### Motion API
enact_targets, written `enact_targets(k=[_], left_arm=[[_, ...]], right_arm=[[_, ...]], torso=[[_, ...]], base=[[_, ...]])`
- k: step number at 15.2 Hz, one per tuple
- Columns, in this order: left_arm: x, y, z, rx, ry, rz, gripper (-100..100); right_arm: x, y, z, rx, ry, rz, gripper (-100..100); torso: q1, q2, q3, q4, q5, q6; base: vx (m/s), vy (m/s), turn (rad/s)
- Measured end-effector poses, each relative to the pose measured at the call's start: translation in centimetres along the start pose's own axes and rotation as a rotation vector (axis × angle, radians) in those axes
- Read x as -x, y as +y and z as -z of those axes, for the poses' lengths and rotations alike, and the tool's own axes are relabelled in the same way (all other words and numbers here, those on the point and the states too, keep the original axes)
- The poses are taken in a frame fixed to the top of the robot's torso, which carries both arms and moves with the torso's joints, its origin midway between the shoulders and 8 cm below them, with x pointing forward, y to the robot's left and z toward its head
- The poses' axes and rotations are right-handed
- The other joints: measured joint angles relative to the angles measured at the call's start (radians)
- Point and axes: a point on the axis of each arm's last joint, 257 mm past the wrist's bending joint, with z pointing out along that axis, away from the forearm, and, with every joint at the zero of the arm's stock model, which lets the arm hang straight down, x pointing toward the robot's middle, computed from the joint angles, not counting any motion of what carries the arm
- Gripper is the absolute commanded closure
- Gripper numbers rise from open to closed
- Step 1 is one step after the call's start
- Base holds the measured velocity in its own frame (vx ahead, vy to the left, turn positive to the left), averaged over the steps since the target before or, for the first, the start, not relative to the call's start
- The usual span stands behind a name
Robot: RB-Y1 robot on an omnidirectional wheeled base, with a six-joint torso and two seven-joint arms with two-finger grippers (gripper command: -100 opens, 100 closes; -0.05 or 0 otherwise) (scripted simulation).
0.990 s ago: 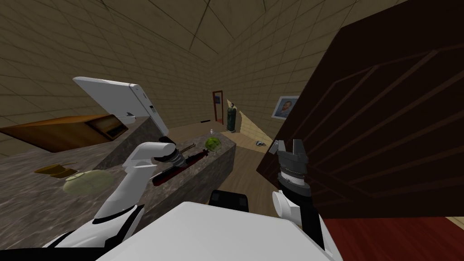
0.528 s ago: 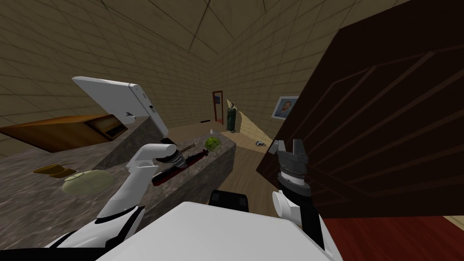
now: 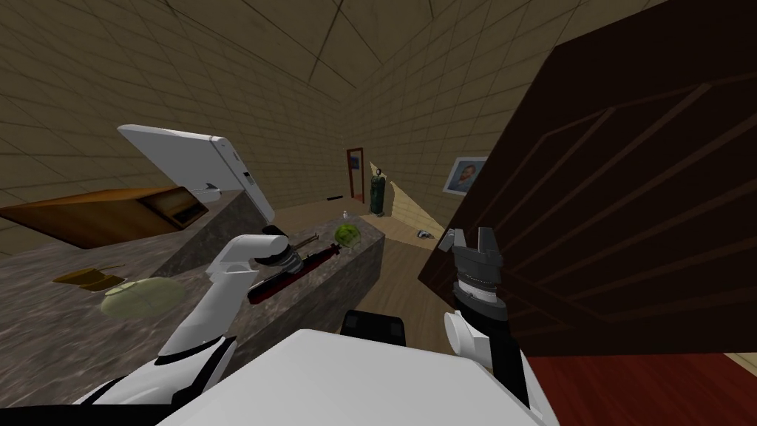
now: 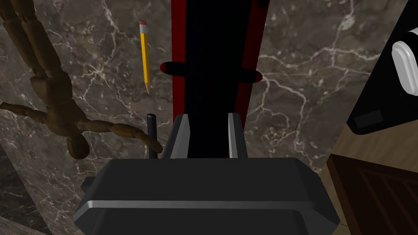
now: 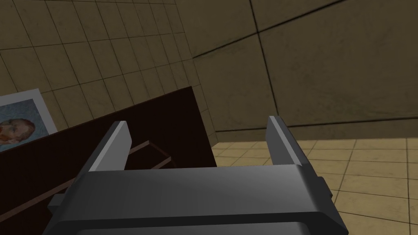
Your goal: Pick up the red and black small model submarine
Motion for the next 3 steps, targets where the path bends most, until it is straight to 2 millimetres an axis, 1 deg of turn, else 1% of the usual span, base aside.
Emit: enact_targets(k=[3], left_arm=[[-0.05, 0.34, 1.20, 0.001, 0.000, 0.001, 100]], right_arm=[[0.00, 0.00, 0.00, 0.000, 0.000, 0.000, 0]], torso=[[-0.001, 0.001, 0.001, 0.001, -0.001, 0.000]], base=[[-0.002, 0.011, -0.001]])
